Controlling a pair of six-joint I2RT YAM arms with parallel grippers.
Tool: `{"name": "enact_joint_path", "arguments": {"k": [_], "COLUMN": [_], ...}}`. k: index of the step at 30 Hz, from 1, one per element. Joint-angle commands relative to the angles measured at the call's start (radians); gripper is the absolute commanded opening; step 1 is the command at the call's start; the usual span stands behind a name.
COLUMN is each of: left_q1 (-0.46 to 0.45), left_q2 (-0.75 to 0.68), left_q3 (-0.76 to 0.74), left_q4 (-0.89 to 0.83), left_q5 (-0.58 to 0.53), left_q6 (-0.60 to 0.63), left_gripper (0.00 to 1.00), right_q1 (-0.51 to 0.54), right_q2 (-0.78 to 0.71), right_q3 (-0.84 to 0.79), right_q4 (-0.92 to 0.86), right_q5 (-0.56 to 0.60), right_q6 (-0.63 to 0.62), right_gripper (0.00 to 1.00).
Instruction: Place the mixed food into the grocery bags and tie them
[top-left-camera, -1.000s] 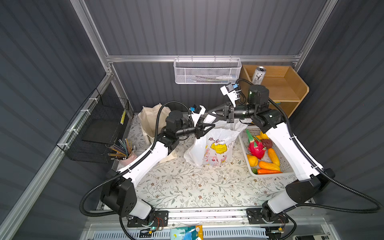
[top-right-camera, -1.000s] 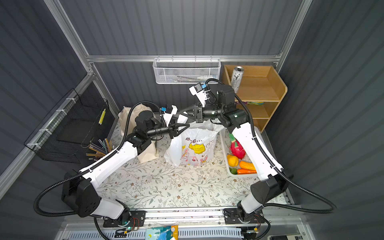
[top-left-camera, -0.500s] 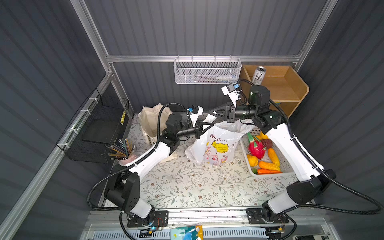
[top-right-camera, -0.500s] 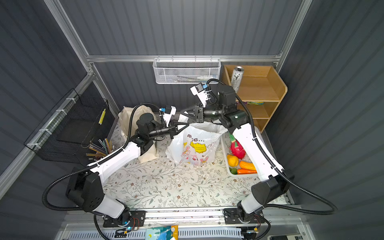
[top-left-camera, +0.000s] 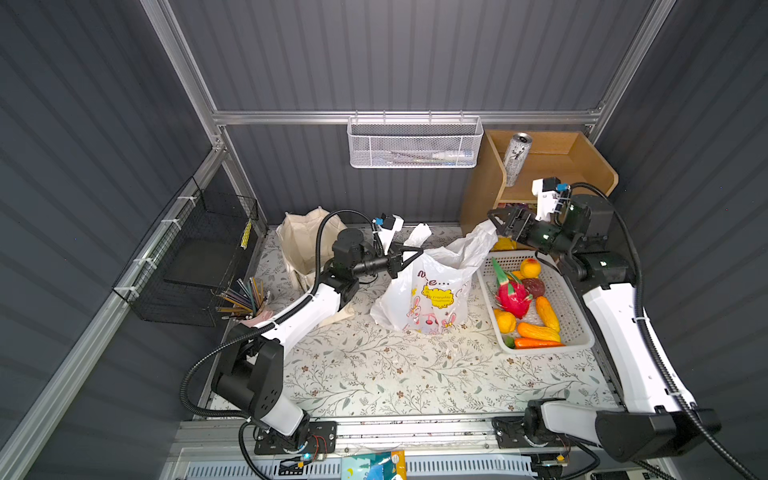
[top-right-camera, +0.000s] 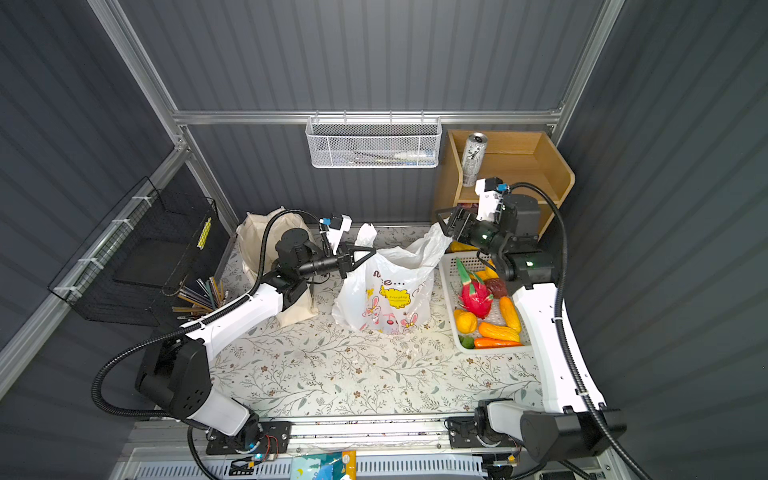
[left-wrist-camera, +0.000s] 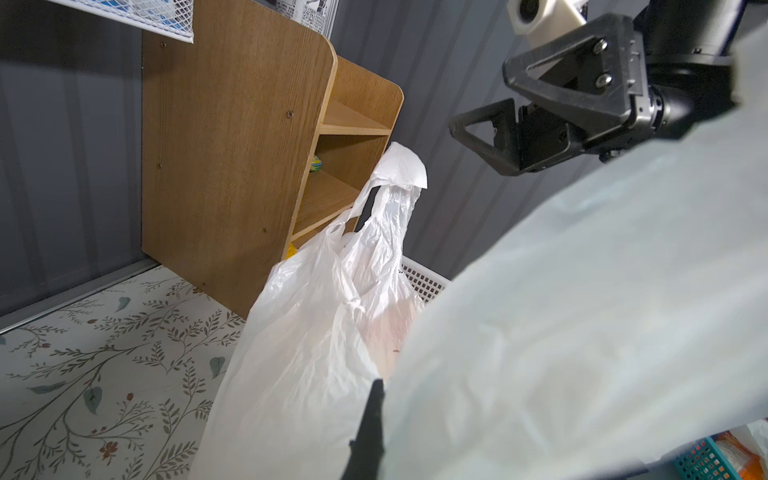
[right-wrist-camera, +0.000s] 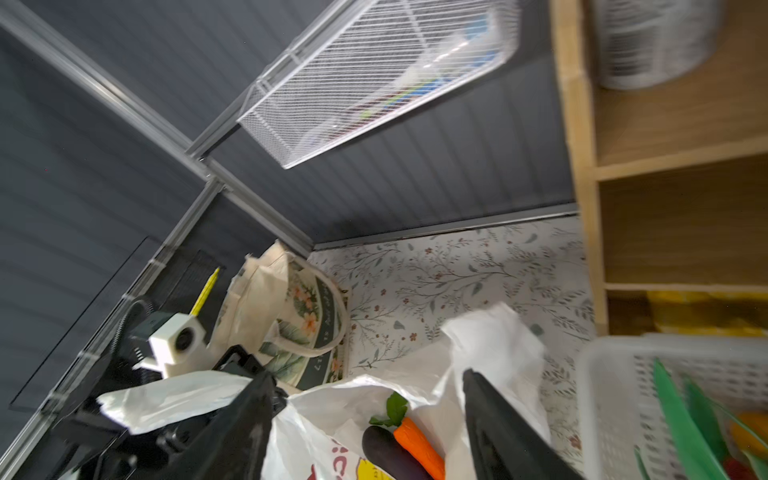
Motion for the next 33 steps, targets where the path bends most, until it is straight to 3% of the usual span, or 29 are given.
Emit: {"name": "enact_joint_path", "arguments": {"k": [1, 12, 28, 31, 32, 33], "left_q1": [0.009, 0.009, 0.01, 0.01, 0.009, 0.009], "left_q2": [-0.012, -0.011, -0.007, -0.009, -0.011, -0.01], "left_q3": [-0.007, -0.01, -0.02, -0.025, -0.026, -0.029], "left_q4": [-0.017, -0.027, 0.001, 0.006, 0.007, 0.009], "left_q5": [0.005, 0.017, 0.033, 0.037, 0.035, 0.033], "left_q6": [0.021, 0.027, 0.013, 0.008, 0.007, 0.003], "left_gripper": [0.0, 0.0, 0.0, 0.0, 0.0, 0.0], "right_q1": [-0.005, -0.001, 0.049, 0.049, 0.049, 0.049], "right_q2": [0.0, 0.04, 0.098, 0.13, 0.14, 0.15], "right_q3": [-0.059, -0.078, -0.011, 0.013, 0.02, 0.03], "right_q4": [-0.071, 0.006, 0.035, 0.027, 0.027, 0.022], "right_q5": [0.149, 0.046, 0.067, 0.081, 0.081, 0.081], "right_q6": [0.037, 0.083, 0.111, 0.113, 0.112, 0.107], "right_gripper": [0.73, 0.67, 0.66, 0.58, 0.49, 0.35]}}
